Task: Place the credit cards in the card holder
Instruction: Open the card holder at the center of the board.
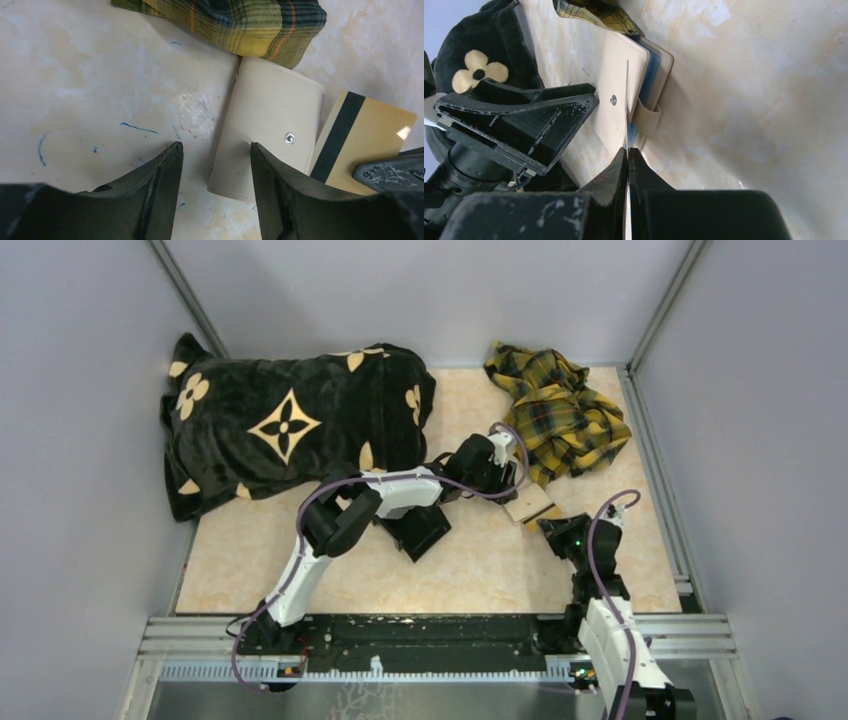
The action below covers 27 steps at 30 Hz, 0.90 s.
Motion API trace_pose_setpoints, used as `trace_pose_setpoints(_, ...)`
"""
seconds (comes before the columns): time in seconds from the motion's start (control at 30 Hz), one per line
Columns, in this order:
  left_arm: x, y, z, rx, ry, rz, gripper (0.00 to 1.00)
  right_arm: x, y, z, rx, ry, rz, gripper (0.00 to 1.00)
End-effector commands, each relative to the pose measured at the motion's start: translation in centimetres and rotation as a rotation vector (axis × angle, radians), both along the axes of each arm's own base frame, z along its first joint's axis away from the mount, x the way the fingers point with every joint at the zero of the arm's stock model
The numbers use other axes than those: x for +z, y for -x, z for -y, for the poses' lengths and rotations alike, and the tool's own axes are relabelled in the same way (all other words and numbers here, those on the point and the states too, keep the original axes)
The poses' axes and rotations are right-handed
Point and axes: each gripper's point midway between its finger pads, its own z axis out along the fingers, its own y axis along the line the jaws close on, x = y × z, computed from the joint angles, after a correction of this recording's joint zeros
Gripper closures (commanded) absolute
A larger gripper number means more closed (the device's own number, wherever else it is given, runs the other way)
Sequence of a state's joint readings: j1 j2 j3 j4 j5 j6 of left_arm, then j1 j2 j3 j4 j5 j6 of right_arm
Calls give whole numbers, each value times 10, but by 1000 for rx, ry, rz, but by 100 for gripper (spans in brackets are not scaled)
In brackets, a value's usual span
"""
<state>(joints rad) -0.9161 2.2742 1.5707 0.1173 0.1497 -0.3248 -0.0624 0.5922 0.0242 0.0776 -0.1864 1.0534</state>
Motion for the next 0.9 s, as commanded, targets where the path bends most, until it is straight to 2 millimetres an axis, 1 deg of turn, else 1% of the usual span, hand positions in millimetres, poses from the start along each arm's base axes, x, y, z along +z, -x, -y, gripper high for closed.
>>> trace_pose_setpoints(0.0, -85, 60, -41, -42, -218, -235, 41, 12, -9, 4, -21, -7, 71, 100)
trace_pose_setpoints(0.13, -94, 74, -47, -43, -229, -278, 43, 12, -11, 5, -24, -13, 90, 100)
trace_pose_setpoints(0.3, -97, 89, -57, -30, -226, -308, 44, 18, -14, 4, -22, -20, 131, 100)
trace_pose_setpoints(0.43, -91, 90, -62, -11, -215, -291, 43, 22, -15, 4, -23, -29, 156, 100)
trace_pose_setpoints(0.57, -90, 93, -61, -23, -212, -303, 44, 21, -15, 3, -21, -30, 156, 100)
trace_pose_setpoints(0.7, -89, 100, -63, -20, -194, -330, 44, 19, -16, -2, 33, 0, 133, 100)
trace_pose_setpoints(0.8, -89, 110, -69, -7, -169, -359, 44, 18, -17, -8, 100, 33, 108, 100)
trace_pose_setpoints(0.87, -84, 113, -69, 1, -143, -367, 44, 17, -18, -12, 146, 52, 96, 100)
